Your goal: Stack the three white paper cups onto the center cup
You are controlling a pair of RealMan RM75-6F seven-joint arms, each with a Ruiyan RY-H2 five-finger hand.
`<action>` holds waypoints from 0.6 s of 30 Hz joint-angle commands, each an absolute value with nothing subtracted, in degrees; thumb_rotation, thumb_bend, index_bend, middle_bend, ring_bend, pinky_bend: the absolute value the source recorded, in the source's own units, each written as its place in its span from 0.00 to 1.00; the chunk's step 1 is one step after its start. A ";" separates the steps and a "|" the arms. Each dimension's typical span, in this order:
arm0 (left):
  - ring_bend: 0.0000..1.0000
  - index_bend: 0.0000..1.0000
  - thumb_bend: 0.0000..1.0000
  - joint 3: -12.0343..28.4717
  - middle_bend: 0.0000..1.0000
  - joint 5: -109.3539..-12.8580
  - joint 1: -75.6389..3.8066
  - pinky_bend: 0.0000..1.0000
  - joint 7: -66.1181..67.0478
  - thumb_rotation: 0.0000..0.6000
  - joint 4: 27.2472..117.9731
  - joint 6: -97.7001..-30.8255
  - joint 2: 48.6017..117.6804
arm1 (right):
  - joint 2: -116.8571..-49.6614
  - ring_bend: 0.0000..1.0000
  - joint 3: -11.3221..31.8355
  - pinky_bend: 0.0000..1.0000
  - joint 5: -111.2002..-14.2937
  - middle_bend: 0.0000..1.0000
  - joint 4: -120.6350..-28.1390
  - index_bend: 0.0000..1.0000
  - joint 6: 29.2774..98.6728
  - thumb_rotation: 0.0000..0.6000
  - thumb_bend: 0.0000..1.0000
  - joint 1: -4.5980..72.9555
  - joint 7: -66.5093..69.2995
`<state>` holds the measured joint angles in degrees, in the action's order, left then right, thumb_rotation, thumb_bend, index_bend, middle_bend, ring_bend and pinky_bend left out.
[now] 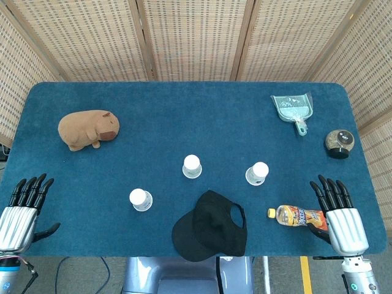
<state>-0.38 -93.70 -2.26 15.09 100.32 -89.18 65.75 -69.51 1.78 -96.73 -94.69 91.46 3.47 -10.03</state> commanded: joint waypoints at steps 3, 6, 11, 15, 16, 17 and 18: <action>0.00 0.00 0.00 -0.36 0.00 -93.75 -2.24 0.00 14.93 1.00 100.36 -89.30 65.70 | -69.50 0.00 1.74 0.00 -96.71 0.00 -94.74 0.00 91.37 1.00 0.13 3.46 -10.04; 0.00 0.00 0.01 -0.40 0.00 -93.78 -2.24 0.00 14.82 1.00 100.38 -89.29 65.64 | -69.51 0.00 1.68 0.00 -96.77 0.00 -94.76 0.00 91.31 1.00 0.13 3.46 -10.05; 0.00 0.00 0.01 -0.48 0.00 -93.89 -2.33 0.00 14.71 1.00 100.40 -89.11 65.56 | -69.50 0.00 1.62 0.00 -96.95 0.00 -94.77 0.00 91.23 1.00 0.13 3.52 -9.93; 0.00 0.00 0.00 -0.55 0.00 -93.97 -2.36 0.00 15.11 1.00 100.59 -89.00 65.46 | -69.22 0.00 1.57 0.00 -97.13 0.00 -94.90 0.00 91.42 1.00 0.13 3.46 -9.59; 0.00 0.00 0.00 -0.57 0.00 -94.08 -2.35 0.00 15.11 1.00 100.64 -89.08 65.46 | -69.16 0.00 1.59 0.00 -97.25 0.00 -94.93 0.00 91.57 1.00 0.13 3.44 -9.53; 0.00 0.00 0.01 -0.55 0.00 -94.15 -2.33 0.00 15.11 1.00 100.65 -89.17 65.48 | -69.14 0.00 1.62 0.00 -97.31 0.00 -94.92 0.00 91.70 1.00 0.13 3.41 -9.54; 0.00 0.00 0.01 -0.54 0.00 -94.20 -2.33 0.00 15.09 1.00 100.65 -89.23 65.51 | -69.14 0.00 1.66 0.00 -97.33 0.00 -94.90 0.00 91.80 1.00 0.13 3.38 -9.56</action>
<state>-0.53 -94.20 -2.34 15.09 100.64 -89.23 65.50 -69.15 1.65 -97.32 -94.90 91.79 3.39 -9.56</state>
